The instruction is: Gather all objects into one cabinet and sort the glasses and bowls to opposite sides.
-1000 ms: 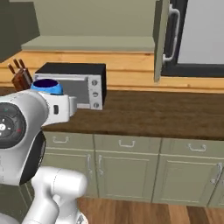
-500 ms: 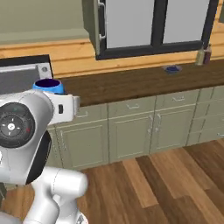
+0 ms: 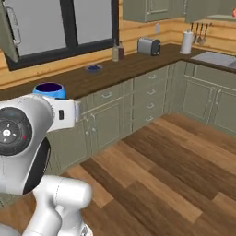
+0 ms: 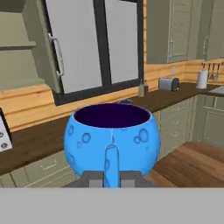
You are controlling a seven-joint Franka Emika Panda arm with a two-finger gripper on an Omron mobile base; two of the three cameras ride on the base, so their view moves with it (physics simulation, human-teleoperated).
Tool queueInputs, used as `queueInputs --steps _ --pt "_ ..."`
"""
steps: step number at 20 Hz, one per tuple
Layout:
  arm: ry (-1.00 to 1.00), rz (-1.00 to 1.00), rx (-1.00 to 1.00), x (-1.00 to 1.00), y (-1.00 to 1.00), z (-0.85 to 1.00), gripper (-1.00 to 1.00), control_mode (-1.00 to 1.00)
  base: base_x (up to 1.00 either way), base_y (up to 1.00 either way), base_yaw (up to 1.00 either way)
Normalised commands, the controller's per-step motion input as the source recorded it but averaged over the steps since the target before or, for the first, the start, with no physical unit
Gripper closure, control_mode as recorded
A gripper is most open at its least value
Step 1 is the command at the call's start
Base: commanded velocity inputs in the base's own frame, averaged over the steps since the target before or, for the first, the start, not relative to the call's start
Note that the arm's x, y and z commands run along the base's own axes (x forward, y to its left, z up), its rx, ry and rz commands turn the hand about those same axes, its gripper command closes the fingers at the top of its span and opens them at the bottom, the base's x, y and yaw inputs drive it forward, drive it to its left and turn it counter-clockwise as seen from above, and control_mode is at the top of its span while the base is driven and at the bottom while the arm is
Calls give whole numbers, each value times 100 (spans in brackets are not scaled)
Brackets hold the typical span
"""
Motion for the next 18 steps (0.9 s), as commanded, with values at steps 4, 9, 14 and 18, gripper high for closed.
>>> queueInputs --steps 4,9,14,18 --pt "0 0 0 0 0 0 100 100 84 -11 -58" --pt "0 0 0 0 0 0 100 100 100 3 -49" --pt "0 0 0 0 0 0 100 100 100 9 -37" --pt "0 0 0 0 0 0 100 100 100 40 -32"
